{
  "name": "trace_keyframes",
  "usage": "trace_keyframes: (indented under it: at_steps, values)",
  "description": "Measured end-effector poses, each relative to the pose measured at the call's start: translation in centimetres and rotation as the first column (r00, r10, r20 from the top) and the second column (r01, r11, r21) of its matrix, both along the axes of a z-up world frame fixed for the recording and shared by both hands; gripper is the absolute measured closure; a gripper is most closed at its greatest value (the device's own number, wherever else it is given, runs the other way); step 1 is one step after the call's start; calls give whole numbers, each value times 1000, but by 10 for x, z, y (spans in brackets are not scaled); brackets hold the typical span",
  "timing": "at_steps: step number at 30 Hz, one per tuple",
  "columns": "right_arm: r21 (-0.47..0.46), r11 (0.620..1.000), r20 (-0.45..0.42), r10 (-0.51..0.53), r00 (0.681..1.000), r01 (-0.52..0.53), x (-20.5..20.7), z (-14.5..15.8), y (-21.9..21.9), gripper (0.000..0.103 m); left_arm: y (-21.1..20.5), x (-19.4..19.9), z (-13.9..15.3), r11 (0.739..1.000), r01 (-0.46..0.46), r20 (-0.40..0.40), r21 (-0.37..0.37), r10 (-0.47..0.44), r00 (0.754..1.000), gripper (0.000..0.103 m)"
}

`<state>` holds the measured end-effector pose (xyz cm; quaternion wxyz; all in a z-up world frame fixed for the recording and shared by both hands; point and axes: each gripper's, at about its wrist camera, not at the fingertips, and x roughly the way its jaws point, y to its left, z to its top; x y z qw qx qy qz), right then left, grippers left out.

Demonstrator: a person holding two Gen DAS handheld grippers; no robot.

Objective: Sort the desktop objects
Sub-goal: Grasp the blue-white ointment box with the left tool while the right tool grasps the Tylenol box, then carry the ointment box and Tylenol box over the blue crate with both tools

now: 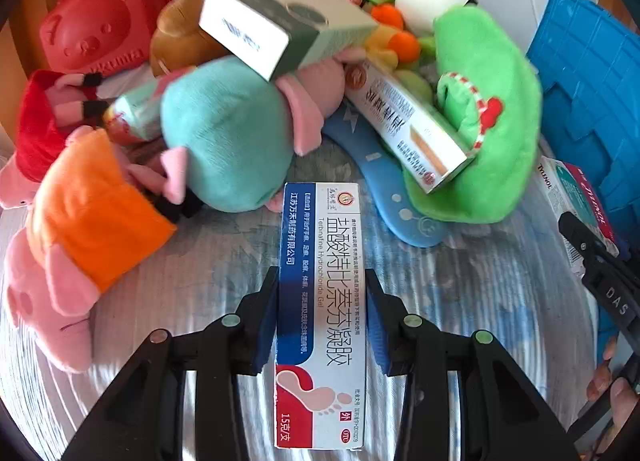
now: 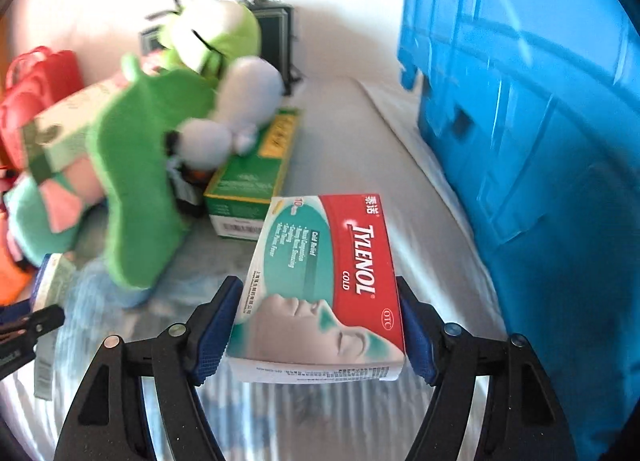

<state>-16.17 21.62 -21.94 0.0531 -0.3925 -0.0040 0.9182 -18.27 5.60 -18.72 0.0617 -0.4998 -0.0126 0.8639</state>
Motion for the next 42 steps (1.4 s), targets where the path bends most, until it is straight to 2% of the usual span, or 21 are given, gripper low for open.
trace_keyframes:
  at_steps: [1, 5, 6, 7, 8, 12, 16, 20, 29, 36, 39, 42]
  values:
    - [9, 1000, -14, 11, 1000, -10, 1, 4, 0, 29, 0, 6, 7, 1000, -4, -12, 1, 4, 1000, 64]
    - [8, 999, -74, 45, 996, -45, 25, 25, -8, 30, -42, 9, 33, 1000, -14, -76, 7, 15, 997, 64]
    - [13, 998, -97, 55, 994, -54, 33, 31, -12, 30, -61, 46, 39, 1000, -14, -104, 8, 15, 994, 64]
    - [15, 998, -116, 64, 991, -63, 40, 39, -15, 30, -67, 48, 40, 1000, -14, -127, 9, 15, 992, 64]
    - [16, 997, -141, 75, 987, -74, 47, 49, -18, 30, -71, 30, 39, 1000, -13, -150, 10, 15, 989, 64]
    - [38, 993, -261, 114, 959, -108, 76, 96, -30, 30, -65, 34, 69, 1000, -11, -250, 21, 16, 968, 64]
    - [66, 990, -387, 142, 911, -126, 105, 141, -33, 29, -54, 43, 107, 1000, 6, -339, 16, 0, 941, 64]
    - [59, 993, -482, 122, 868, -107, 131, 181, -24, 29, -39, 56, 140, 999, 39, -414, 24, -26, 910, 64]
    - [30, 999, -618, 5, 786, 16, 170, 252, 36, 29, 33, 69, 202, 989, 145, -539, 5, -119, 834, 64]
    - [39, 992, -669, -66, 740, 124, 179, 301, 121, 29, 134, 74, 261, 968, 251, -611, -24, -213, 763, 64]
    - [48, 987, -666, -85, 741, 156, 171, 317, 165, 29, 179, 74, 282, 955, 295, -603, -35, -256, 756, 64]
    - [55, 984, -651, -93, 754, 169, 159, 328, 211, 29, 226, 64, 304, 939, 344, -565, -16, -293, 772, 64]
